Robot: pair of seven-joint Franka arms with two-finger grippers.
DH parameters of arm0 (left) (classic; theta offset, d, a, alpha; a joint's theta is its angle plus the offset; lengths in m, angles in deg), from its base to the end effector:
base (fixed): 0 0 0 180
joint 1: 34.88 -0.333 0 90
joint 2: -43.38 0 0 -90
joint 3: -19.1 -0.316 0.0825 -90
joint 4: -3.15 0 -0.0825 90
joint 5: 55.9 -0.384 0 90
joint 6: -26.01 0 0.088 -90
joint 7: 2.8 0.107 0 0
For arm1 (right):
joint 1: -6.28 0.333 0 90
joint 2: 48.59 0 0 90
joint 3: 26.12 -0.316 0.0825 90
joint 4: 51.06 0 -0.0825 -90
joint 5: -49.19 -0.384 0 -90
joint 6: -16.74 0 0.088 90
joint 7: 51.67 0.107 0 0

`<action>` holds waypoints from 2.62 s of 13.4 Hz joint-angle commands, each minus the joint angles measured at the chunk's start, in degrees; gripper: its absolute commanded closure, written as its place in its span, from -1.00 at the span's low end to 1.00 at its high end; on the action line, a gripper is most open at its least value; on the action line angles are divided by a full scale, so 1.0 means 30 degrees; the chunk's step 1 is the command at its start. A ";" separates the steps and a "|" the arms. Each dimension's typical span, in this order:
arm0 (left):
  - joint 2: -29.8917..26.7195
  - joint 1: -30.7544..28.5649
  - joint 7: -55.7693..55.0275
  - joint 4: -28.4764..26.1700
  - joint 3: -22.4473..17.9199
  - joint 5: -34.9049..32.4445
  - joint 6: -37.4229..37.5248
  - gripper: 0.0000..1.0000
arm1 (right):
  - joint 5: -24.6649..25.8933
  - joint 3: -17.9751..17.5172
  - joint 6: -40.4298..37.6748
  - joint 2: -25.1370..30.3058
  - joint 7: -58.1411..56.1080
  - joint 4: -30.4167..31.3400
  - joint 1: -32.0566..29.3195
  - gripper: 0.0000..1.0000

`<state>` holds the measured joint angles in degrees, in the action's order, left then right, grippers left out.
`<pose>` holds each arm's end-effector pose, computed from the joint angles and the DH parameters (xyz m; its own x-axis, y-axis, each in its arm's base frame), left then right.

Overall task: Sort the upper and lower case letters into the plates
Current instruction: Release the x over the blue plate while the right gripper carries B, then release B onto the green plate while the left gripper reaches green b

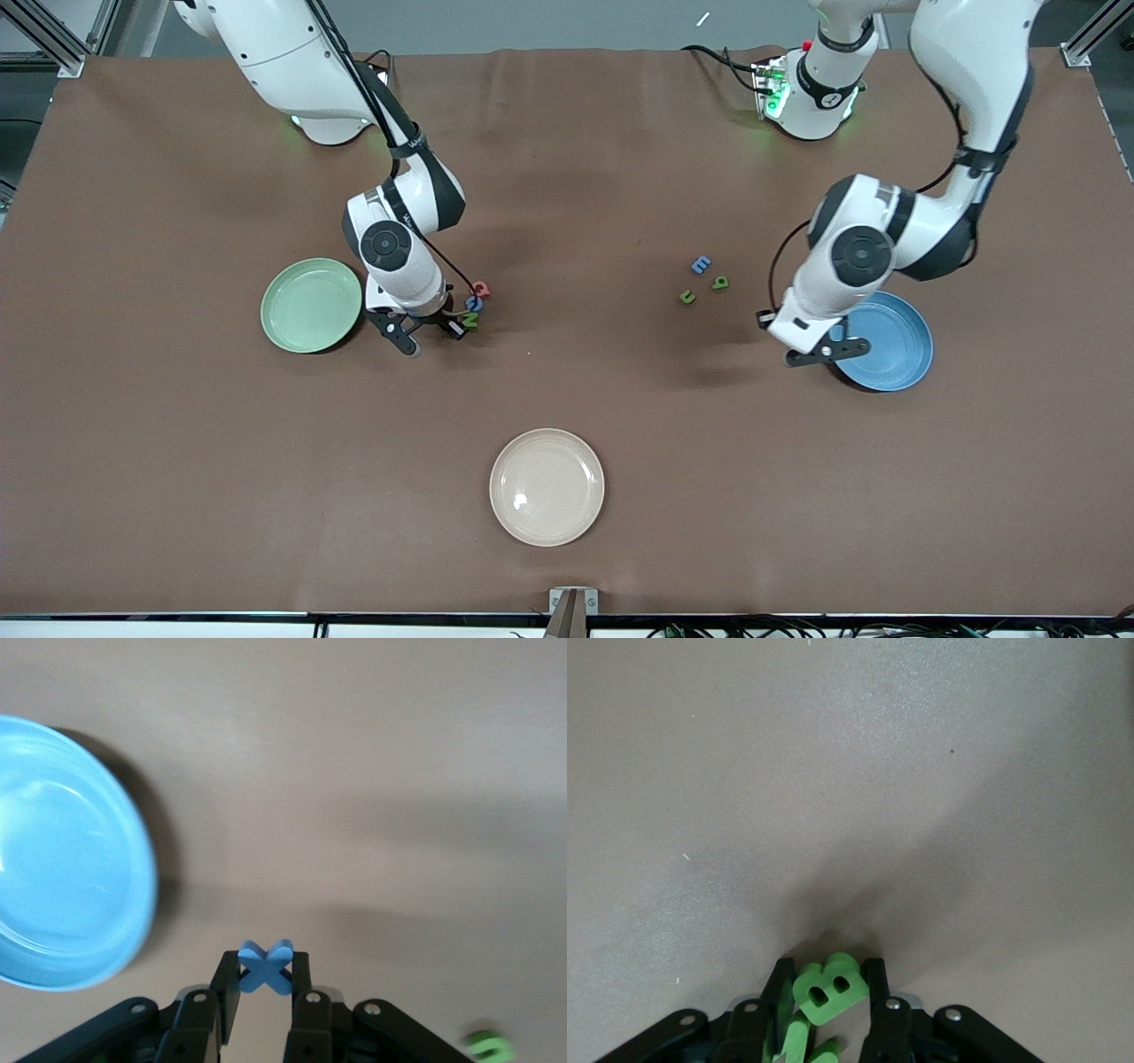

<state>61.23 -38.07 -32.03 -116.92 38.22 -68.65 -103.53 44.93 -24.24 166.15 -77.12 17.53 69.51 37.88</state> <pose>0.5474 -0.1480 0.2694 0.9922 0.0921 -0.0843 0.0829 -0.9908 -0.1066 0.5045 0.2860 0.1777 0.7324 -0.6806 -0.0191 -0.6809 -0.7323 -0.0131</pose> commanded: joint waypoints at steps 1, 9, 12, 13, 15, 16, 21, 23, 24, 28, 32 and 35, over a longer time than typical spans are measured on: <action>-0.1060 -0.1598 0.3139 -0.1109 0.0158 -0.0320 0.0056 0.71 | -0.0103 0.0166 -0.0058 -0.0130 0.0222 -0.0026 0.0191 0.92; 0.0606 -0.6461 0.9918 -0.1315 0.0100 -0.2216 -0.2282 0.71 | 0.0073 0.0254 -0.5999 0.5165 -0.5947 0.0586 -0.2734 0.99; 0.2071 -0.7432 0.9918 -0.1285 0.0071 -0.4007 -0.3895 0.71 | 0.0073 0.0254 -0.5716 0.7101 -0.9728 0.3042 -0.4608 0.99; 0.2481 -0.7955 0.9918 -0.1285 0.0070 -0.4446 -0.4363 0.71 | 0.0073 0.0254 -0.5191 0.7744 -1.0696 0.4152 -0.5165 1.00; 0.2924 -0.8224 0.9918 -0.1315 0.0100 -0.4597 -0.4747 0.71 | 0.0073 0.0254 -0.4718 0.8335 -1.2629 0.5505 -0.6364 1.00; 0.2925 -0.8224 0.9918 -0.1315 0.0100 -0.4597 -0.4748 0.71 | 0.0073 0.0254 -0.4659 0.8395 -1.3538 0.5830 -0.7009 1.00; 0.1788 -0.8195 1.0006 -0.1344 0.0565 -0.4597 -0.3321 -0.80 | 0.0073 0.0254 -0.1442 0.8191 -1.5393 0.8554 -0.8246 1.00; 0.0442 -0.8224 0.9861 -0.1286 0.1764 -0.4278 -0.0981 -0.98 | 0.0073 0.0254 -0.1231 0.7958 -1.5422 0.8734 -0.8246 0.99; -0.0174 -0.8224 0.9773 -0.1285 0.2408 -0.3811 -0.0215 -0.99 | 0.0073 0.0254 -0.1231 0.7753 -1.5393 0.8734 -0.8275 0.99; -0.1644 -0.8224 0.8666 -0.1605 0.5103 -0.0033 0.1404 -0.99 | 0.0073 0.0254 -0.0559 0.6816 -1.5422 0.8792 -0.8480 0.96; -0.1851 -0.8254 0.3894 -0.2571 0.7944 0.0266 0.0735 -0.99 | 0.0044 0.0254 -0.0410 0.6287 -1.5393 0.8705 -0.8598 0.56; -0.1763 -0.8137 0.0026 -0.5230 0.9646 0.0237 -0.4319 -0.99 | -0.0103 0.0225 -0.0440 0.6315 -1.5393 0.8646 -0.8657 -1.00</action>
<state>57.08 -62.01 -27.29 -126.92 64.73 -68.98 -108.27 45.00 -22.71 164.32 -58.88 -28.10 94.78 13.17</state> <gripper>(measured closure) 0.004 0.445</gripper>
